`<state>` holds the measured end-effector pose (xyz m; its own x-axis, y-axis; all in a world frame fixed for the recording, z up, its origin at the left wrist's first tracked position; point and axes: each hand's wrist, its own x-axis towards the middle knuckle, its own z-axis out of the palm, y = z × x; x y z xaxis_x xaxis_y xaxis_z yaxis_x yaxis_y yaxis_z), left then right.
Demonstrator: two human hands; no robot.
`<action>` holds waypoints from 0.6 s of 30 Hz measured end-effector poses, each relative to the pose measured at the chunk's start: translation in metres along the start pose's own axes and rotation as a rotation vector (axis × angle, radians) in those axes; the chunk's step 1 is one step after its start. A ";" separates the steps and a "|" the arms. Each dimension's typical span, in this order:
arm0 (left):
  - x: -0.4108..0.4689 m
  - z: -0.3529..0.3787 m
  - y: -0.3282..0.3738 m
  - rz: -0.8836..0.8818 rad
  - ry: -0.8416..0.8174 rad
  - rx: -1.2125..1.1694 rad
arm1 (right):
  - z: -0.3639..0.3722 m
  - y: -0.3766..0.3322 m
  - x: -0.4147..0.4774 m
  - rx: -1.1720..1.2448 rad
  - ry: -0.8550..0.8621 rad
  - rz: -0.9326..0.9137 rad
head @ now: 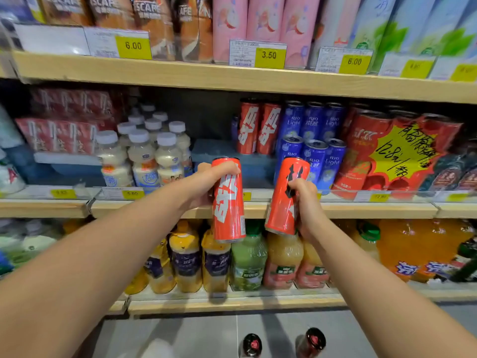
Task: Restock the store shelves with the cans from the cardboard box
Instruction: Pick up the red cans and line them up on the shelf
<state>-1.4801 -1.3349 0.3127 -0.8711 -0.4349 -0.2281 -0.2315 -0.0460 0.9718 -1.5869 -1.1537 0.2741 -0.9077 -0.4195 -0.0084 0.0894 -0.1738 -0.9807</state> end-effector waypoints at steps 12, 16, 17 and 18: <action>0.006 -0.009 -0.013 -0.243 0.184 -0.584 | 0.033 -0.018 0.005 0.048 -0.272 0.081; 0.003 -0.014 -0.001 -0.226 0.132 -0.473 | 0.040 -0.023 0.007 -0.059 -0.207 0.105; 0.002 -0.013 0.002 -0.207 0.124 -0.435 | 0.041 -0.024 0.008 -0.052 -0.203 0.114; 0.003 -0.012 0.006 -0.182 0.144 -0.375 | 0.041 -0.025 0.008 -0.047 -0.205 0.126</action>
<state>-1.4787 -1.3468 0.3184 -0.7555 -0.5087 -0.4128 -0.1796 -0.4451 0.8773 -1.5795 -1.1889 0.3070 -0.7881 -0.6080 -0.0958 0.1731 -0.0696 -0.9824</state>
